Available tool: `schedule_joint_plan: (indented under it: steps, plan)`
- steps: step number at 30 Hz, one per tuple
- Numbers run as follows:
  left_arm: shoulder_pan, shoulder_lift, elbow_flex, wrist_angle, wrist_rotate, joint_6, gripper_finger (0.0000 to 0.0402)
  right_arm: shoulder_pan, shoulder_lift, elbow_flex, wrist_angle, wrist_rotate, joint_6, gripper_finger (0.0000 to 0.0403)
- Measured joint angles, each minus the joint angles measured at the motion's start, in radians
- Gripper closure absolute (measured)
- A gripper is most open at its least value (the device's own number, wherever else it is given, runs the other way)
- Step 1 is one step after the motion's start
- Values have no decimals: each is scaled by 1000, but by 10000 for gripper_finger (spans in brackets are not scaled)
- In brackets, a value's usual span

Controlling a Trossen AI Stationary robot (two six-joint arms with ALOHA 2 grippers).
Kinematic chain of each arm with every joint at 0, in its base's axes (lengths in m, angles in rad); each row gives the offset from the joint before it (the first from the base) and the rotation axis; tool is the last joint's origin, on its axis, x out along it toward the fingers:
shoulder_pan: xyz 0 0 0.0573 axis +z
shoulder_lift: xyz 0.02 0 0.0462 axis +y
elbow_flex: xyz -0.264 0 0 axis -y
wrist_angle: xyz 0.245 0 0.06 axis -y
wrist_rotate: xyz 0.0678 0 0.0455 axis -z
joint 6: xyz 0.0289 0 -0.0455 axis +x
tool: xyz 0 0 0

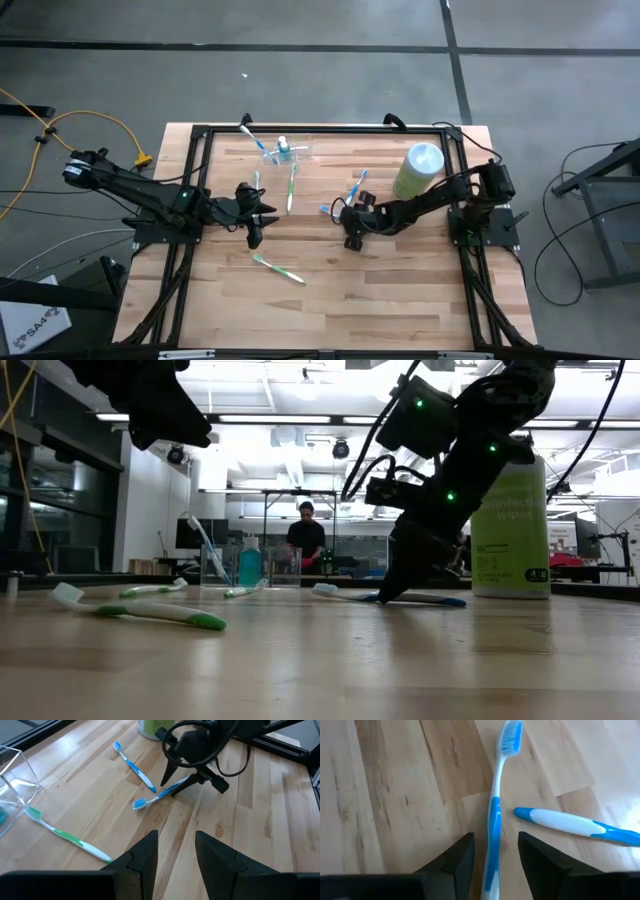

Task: Pick & Place toothbrushing station
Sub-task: Put the bottom blue toothbrush into the left section of the transparent organizer

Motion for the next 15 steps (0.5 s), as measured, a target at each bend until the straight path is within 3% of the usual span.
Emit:
schedule_joint_plan:
  steps: [6, 15]
  plan:
    - [0, 0, 0, 0, 0, 0, 275, -48, -2, 0, 0, -139, 53, 280]
    - [0, 0, 0, 0, 1, 0, 275, -52, -2, 0, 2, -138, 50, 308]
